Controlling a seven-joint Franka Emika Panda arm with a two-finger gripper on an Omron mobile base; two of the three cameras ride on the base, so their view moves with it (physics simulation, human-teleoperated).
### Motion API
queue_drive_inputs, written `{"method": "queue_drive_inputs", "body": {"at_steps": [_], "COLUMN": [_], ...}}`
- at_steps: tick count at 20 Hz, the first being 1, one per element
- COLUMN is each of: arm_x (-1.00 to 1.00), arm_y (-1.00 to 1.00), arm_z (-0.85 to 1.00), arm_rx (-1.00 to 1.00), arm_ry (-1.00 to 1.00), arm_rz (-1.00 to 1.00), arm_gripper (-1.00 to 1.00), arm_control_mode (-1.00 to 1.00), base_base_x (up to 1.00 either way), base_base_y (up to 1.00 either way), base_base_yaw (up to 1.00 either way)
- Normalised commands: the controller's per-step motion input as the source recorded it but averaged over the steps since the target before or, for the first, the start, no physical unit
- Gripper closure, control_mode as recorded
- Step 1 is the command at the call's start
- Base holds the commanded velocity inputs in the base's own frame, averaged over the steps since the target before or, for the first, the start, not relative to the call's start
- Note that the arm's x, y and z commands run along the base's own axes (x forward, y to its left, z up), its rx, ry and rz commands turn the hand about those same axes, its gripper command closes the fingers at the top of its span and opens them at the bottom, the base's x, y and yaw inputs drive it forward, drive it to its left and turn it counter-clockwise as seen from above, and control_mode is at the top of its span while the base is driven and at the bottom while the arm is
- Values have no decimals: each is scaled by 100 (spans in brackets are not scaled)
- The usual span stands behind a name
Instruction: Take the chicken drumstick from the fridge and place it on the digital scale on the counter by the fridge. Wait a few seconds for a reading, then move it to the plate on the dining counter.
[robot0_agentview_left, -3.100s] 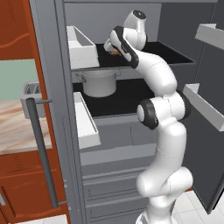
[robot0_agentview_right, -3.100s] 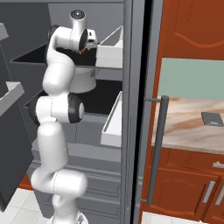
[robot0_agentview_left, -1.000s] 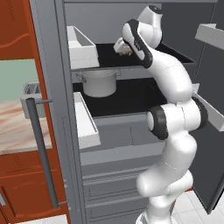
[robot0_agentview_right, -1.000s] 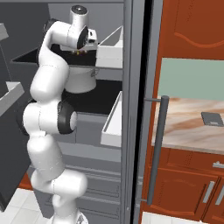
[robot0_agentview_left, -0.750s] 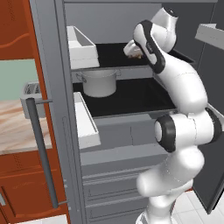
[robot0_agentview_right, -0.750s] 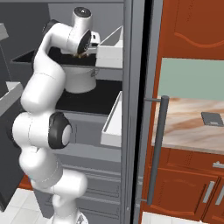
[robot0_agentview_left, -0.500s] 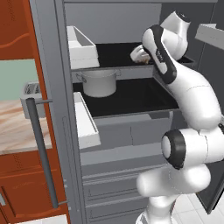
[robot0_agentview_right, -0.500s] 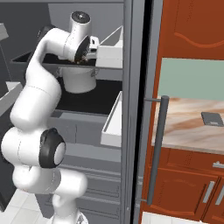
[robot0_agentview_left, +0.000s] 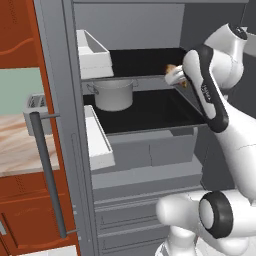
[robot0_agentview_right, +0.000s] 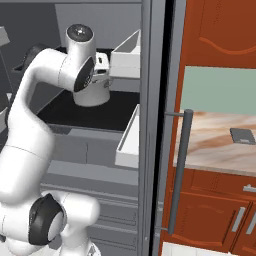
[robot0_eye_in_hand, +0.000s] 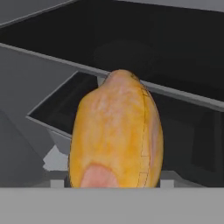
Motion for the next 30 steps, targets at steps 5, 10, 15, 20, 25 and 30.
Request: {"method": "queue_drive_inputs", "body": {"at_steps": [5, 10, 15, 20, 25, 30], "arm_x": [-100, -100, -100, -81, -23, -26], "arm_y": [-6, -13, -9, 1, -3, -3], "arm_z": [4, 0, 0, 0, -1, 0], "arm_rx": [-18, -17, -16, -1, 1, 1], "arm_ry": [0, 2, 10, 6, 5, 31], "arm_rz": [1, 1, 0, -2, 0, 0], "arm_gripper": [100, 100, 100, 100, 100, 100], "arm_control_mode": [-100, -100, -100, -100, -100, -100], "base_base_x": [0, 0, 0, 0, 0, 0], "base_base_y": [0, 0, 0, 0, 0, 0], "base_base_yaw": [0, 0, 0, 0, 0, 0]}}
